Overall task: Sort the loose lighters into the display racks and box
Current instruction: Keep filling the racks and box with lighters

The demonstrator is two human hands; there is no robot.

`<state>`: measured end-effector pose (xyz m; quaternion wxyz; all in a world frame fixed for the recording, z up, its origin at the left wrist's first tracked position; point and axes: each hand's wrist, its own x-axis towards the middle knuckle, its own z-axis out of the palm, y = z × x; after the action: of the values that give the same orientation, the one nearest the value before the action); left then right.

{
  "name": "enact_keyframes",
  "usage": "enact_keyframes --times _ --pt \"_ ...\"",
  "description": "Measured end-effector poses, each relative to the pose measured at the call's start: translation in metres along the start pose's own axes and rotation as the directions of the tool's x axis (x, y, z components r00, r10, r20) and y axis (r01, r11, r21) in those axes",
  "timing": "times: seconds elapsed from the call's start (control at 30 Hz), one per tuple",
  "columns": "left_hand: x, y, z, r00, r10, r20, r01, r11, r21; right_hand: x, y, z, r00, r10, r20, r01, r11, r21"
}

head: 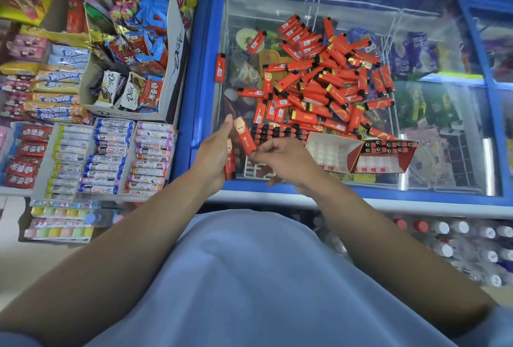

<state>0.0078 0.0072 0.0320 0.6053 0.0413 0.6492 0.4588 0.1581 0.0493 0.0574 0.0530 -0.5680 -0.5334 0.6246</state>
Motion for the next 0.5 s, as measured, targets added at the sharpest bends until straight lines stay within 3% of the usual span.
enact_keyframes --times 0.1,0.17,0.33,0.5 --pt "0.007 -0.002 -0.004 0.992 -0.07 -0.104 0.047 0.978 -0.205 -0.006 0.0 -0.029 0.995 -0.03 -0.092 0.029 0.999 -0.015" --pt "0.011 -0.002 -0.007 0.987 -0.086 -0.137 0.046 0.962 -0.27 -0.009 0.001 -0.051 0.984 -0.112 -0.136 0.085 0.978 -0.189" --pt "0.011 -0.003 -0.008 0.992 -0.091 -0.089 0.057 0.944 -0.324 -0.006 0.001 -0.081 0.973 -0.223 -0.061 0.135 0.763 -0.632" --pt "0.013 -0.003 -0.004 0.995 -0.091 -0.043 0.069 0.927 -0.368 0.012 0.011 -0.064 0.921 -0.365 -0.139 0.136 0.633 -0.762"
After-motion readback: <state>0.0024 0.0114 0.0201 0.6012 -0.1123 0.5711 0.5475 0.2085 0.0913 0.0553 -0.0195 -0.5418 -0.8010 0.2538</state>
